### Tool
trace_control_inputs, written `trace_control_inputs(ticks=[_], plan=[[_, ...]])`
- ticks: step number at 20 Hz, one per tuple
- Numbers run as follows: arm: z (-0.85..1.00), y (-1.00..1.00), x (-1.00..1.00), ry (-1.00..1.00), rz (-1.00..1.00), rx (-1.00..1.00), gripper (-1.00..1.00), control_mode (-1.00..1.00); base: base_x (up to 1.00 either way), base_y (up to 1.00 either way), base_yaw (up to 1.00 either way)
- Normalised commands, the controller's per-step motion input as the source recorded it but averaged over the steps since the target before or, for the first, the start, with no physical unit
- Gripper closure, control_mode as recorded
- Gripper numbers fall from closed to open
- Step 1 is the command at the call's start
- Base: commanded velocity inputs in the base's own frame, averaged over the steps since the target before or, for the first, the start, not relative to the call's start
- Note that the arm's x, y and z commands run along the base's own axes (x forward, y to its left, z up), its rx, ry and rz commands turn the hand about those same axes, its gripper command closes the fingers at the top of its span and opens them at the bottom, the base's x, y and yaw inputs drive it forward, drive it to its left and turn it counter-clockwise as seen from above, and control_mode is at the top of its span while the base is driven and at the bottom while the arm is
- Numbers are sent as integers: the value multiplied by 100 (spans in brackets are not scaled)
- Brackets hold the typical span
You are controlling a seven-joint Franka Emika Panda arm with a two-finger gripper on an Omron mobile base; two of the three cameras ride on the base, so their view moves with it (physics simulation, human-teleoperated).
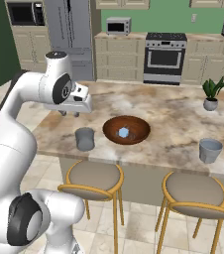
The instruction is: There are four ice cubes in the ice bowl. Place two ice cubes in each glass of water.
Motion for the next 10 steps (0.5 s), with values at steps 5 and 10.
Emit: trace_control_inputs(ticks=[5, 10], plan=[[-15, 0, 0, 0, -2, 1, -100, -100, 0, 0, 0], [-19, -15, -1, 1, -3, 7, -100, -100, 0, 0, 0]])
